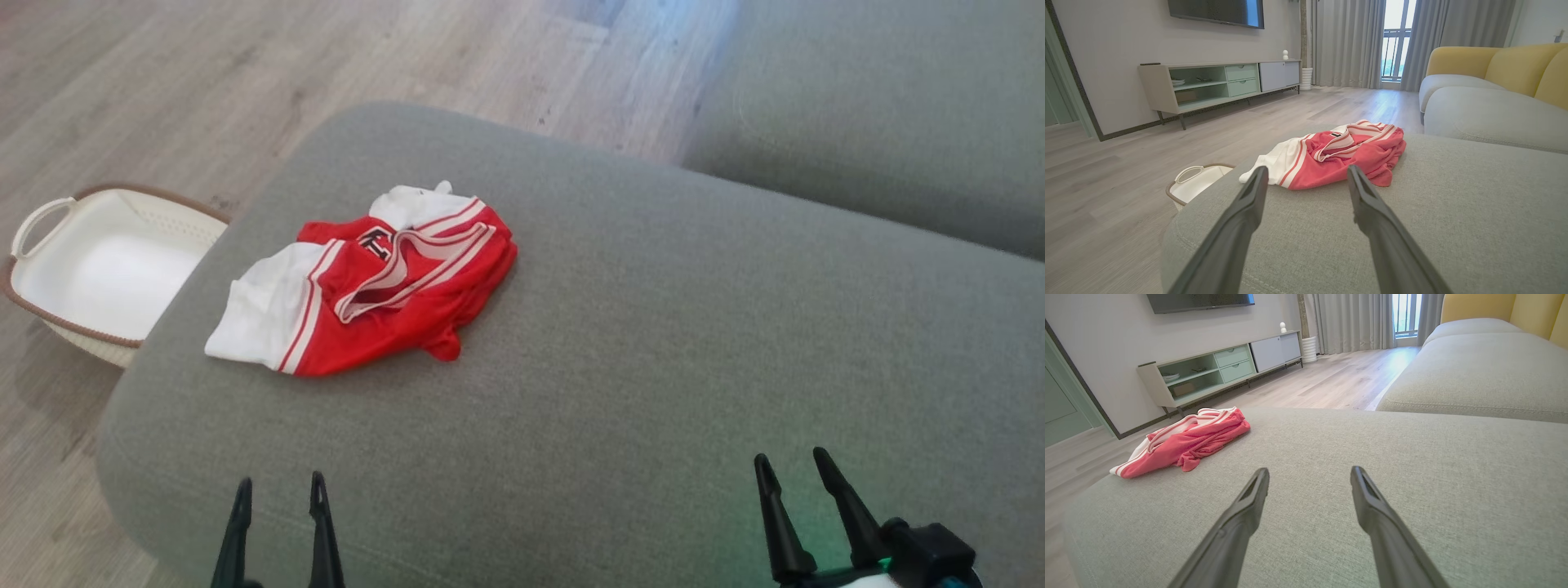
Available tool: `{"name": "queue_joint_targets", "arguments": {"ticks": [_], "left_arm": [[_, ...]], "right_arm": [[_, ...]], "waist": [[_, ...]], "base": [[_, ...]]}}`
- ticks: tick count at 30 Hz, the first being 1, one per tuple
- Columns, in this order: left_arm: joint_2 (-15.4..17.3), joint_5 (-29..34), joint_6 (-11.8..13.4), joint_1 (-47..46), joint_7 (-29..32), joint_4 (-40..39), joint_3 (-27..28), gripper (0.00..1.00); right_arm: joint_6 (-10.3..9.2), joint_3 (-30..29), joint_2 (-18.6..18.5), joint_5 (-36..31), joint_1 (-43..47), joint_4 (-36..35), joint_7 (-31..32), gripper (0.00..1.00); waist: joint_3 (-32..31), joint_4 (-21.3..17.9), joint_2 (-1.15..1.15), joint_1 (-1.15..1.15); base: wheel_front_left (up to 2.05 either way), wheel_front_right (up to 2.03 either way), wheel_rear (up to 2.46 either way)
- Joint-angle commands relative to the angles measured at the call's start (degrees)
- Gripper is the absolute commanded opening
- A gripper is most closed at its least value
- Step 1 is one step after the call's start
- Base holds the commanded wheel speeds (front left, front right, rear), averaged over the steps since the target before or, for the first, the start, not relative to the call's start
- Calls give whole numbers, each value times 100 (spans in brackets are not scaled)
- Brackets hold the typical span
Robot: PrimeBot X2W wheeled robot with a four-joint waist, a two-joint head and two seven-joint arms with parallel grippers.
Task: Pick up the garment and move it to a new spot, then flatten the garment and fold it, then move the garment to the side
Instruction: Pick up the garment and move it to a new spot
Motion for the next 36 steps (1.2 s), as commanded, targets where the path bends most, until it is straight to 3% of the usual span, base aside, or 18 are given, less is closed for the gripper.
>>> {"name": "queue_joint_targets", "arguments": {"ticks": [1, 7, 14, 19, 26, 33, 36], "left_arm": [[-25, 29, -42, -286, -29, -254, 216, 100], [110, 81, -220, -1067, -29, -594, 430, 100], [480, -24, -558, -2897, -29, -594, 846, 100], [818, -95, -977, -4681, 280, 365, 751, 100], [856, -396, -1422, -6774, 1688, 2611, 523, 100], [857, -820, -1620, -7390, 3158, 4666, 460, 100], [758, -1133, -1659, -7357, 3374, 5188, 587, 100]], "right_arm": [[40, 118, -184, -29, -226, -161, -63, 100], [40, 81, -621, -145, -394, -339, -63, 100], [40, 143, -1230, -204, -749, -558, -63, 100], [40, 138, -1523, -137, -1060, -718, -63, 100], [40, 194, -1837, -118, -1303, -1091, 27, 100], [40, 152, -1913, -95, -1417, -1533, 184, 100], [40, 106, -1945, -102, -1359, -1647, 256, 100]], "waist": [[112, -55, 0, 0], [962, -193, 0, 0], [1912, -252, 0, 0], [2335, -296, 0, 0], [2656, -441, 0, 0], [2802, -684, 0, 0], [2841, -737, 0, 0]], "base": [[0, 0, 0], [0, 0, 0], [0, 0, 0], [0, 0, 0], [0, 0, 0], [0, 0, 0], [0, 0, 0]]}}
